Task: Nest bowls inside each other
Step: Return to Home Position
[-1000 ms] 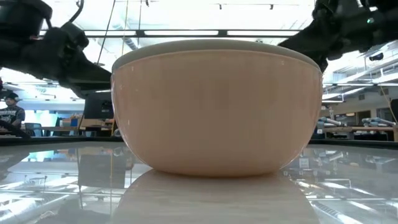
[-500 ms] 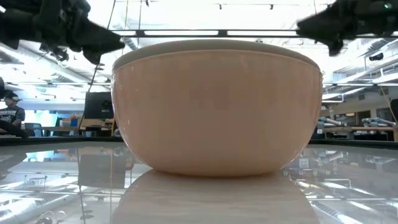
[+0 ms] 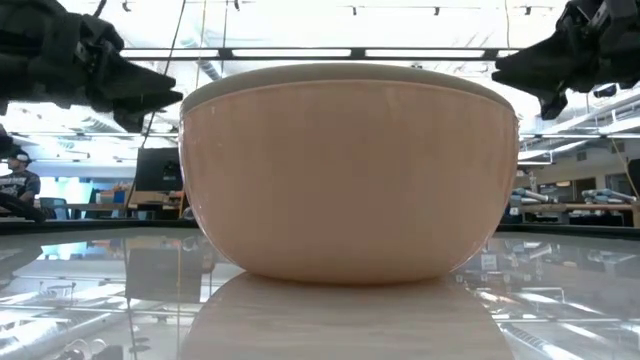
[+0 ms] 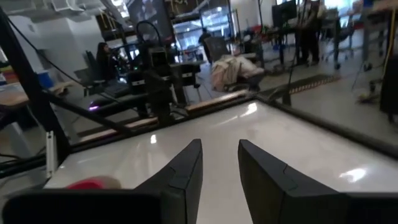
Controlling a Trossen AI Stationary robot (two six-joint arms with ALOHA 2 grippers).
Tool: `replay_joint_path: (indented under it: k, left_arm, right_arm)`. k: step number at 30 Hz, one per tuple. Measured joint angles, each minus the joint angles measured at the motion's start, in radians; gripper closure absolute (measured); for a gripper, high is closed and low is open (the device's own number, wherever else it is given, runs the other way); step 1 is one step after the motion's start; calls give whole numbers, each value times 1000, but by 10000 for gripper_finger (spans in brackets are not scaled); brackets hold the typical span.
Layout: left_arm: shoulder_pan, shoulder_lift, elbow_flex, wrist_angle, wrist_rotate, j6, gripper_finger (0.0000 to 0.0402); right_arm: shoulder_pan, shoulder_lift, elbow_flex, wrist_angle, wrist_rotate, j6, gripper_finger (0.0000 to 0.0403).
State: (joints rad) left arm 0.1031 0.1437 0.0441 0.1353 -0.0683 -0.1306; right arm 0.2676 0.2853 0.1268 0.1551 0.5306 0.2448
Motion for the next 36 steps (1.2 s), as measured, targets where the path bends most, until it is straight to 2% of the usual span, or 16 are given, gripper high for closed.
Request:
replay_joint_path:
  k: [3, 8, 11, 13, 16, 21, 32, 36]
  left_arm:
    - [14, -48, 27, -53, -8, 32, 238]
    - [39, -144, 34, -175, -15, 26, 238]
    - [45, -140, 34, -186, -17, 16, 238]
    - [45, -139, 29, -186, -17, 5, 238]
    - [45, -140, 17, -174, -17, -12, 238]
    - [45, -140, -32, -92, -25, -12, 238]
    - [45, -140, -36, -59, -15, -23, 238]
    - [33, -137, -36, -82, 9, -81, 252]
  right_arm:
    - [-2, -45, 0, -18, 8, -58, 292]
    - [-13, -159, -2, -115, -7, -62, 292]
    - [-32, -203, -49, -21, -72, -62, 293]
    - [-56, -206, -89, 75, -136, -61, 295]
    - [-89, -199, -121, 81, -190, -26, 301]
    - [-125, -205, -118, 15, -191, -47, 306]
    - [-172, -246, -120, -57, -195, -60, 306]
    - [-172, -244, -120, -61, -192, -1, 314]
